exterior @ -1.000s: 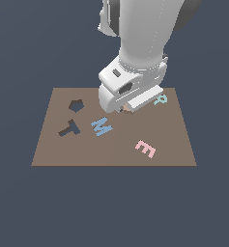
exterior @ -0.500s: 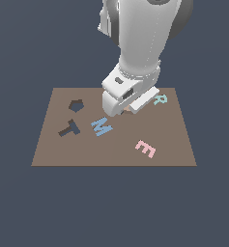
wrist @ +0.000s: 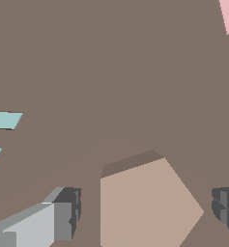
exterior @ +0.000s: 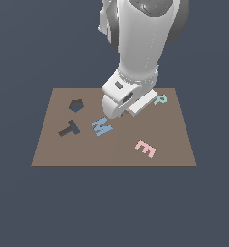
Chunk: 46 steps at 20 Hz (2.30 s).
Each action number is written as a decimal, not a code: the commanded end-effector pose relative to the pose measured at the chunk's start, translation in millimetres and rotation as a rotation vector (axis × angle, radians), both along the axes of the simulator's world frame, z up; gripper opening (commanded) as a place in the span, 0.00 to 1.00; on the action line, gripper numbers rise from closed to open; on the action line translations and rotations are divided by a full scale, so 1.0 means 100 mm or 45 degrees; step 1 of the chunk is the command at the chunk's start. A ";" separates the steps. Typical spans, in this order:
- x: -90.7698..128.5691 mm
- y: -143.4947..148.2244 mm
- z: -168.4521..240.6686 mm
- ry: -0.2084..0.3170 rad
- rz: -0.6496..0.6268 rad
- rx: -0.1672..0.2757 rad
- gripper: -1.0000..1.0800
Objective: Insert a designated object into the corresponding slot on a board.
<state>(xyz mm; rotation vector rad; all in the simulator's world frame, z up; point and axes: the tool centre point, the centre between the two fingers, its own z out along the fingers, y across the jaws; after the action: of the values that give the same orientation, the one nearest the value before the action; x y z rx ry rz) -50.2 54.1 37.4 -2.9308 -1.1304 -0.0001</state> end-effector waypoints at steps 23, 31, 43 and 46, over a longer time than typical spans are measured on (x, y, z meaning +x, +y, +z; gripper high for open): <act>-0.04 -0.08 -0.06 -0.001 0.049 -0.001 0.00; -0.15 -0.29 -0.05 -0.001 0.187 -0.001 0.00; -0.31 -0.88 -0.02 -0.002 0.547 -0.001 0.00; -0.33 -1.07 -0.01 -0.002 0.655 -0.001 0.00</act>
<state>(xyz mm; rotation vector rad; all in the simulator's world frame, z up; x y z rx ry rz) -82.0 -43.1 35.7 -2.5875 -1.7825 -0.0010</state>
